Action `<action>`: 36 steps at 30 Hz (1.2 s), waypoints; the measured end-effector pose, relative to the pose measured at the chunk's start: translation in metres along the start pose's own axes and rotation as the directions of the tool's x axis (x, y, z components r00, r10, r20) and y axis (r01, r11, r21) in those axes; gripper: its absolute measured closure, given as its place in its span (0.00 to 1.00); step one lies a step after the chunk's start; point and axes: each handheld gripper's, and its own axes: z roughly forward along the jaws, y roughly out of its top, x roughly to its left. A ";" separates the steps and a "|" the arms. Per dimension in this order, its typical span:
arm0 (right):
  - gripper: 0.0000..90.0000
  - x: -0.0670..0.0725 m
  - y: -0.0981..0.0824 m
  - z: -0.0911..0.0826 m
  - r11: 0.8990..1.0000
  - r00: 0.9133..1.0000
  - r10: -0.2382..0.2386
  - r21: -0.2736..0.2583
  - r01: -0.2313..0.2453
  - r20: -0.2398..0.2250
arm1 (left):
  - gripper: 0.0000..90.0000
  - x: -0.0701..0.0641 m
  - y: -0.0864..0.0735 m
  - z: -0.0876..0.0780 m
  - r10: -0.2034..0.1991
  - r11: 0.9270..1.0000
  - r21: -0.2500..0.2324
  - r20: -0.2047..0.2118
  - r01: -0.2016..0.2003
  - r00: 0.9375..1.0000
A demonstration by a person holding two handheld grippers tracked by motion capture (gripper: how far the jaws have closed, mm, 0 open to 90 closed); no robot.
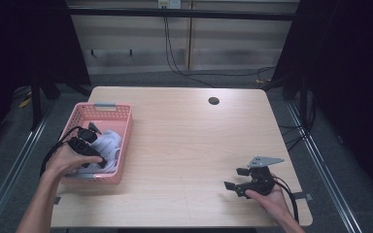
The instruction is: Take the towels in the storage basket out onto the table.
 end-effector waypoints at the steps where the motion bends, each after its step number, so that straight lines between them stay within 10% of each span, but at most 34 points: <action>1: 0.23 0.000 0.000 0.000 1.000 1.000 -0.004 -0.001 0.004 0.001 | 0.04 -0.001 0.001 0.000 0.001 1.000 0.008 -0.027 -0.001 1.000; 17: 0.24 0.002 0.000 0.001 1.000 1.000 -0.018 0.007 0.018 -0.005 | 0.40 -0.006 0.002 -0.004 -0.019 1.000 0.012 -0.131 0.021 0.991; 33: 0.24 0.000 0.001 0.002 1.000 1.000 -0.014 0.004 0.014 0.005 | 0.52 -0.003 -0.002 -0.010 -0.021 0.999 -0.028 -0.121 0.018 0.992; 36: 0.24 0.000 0.001 0.002 1.000 1.000 -0.006 0.005 0.006 0.012 | 0.53 0.002 -0.006 -0.013 -0.073 0.996 -0.063 -0.081 0.068 0.994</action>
